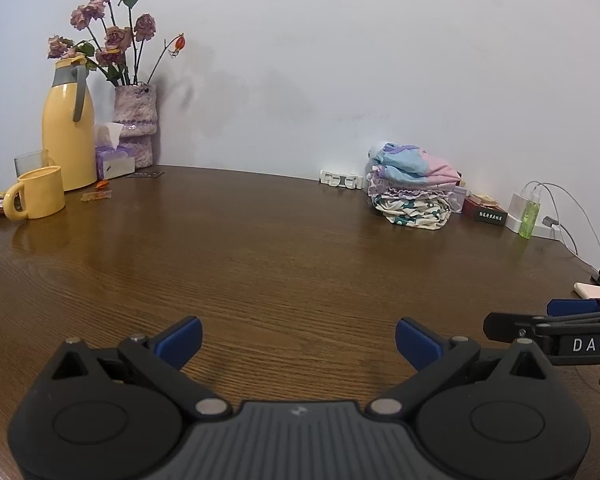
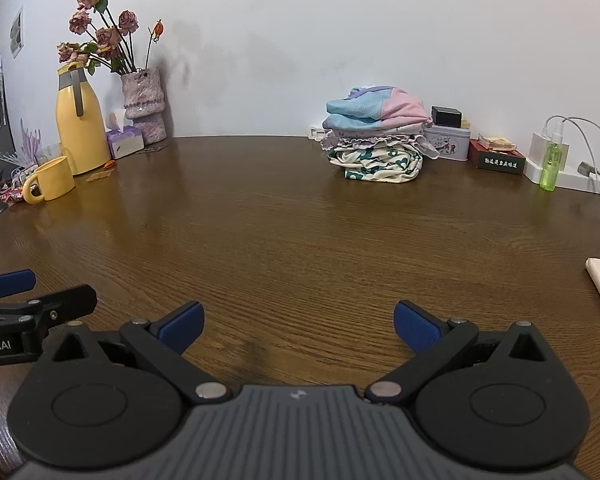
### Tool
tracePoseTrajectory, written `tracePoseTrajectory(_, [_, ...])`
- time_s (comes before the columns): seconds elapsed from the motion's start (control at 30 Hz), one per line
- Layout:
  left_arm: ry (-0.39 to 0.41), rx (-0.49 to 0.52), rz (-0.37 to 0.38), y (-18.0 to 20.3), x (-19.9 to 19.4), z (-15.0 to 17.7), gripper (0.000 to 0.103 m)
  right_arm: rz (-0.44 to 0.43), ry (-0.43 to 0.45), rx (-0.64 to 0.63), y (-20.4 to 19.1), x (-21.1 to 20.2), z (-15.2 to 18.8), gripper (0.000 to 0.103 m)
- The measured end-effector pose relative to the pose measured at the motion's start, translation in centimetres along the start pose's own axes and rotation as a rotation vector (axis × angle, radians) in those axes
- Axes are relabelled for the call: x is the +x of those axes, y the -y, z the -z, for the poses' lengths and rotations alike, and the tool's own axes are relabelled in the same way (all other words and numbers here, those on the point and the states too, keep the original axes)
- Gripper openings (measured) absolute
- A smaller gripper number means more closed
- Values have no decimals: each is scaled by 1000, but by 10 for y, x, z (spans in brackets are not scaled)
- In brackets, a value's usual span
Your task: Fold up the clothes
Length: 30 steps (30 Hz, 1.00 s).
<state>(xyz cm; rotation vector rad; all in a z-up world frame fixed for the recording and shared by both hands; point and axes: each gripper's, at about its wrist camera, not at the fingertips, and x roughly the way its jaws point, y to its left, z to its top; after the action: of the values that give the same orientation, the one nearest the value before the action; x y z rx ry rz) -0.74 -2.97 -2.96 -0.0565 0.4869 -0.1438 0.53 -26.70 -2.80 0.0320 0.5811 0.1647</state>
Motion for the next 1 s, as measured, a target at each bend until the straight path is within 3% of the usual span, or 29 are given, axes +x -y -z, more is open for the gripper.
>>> tracePoseTrajectory(1.0, [-9, -5, 1, -3, 0, 1, 103, -4, 8, -9, 2, 1, 0, 103])
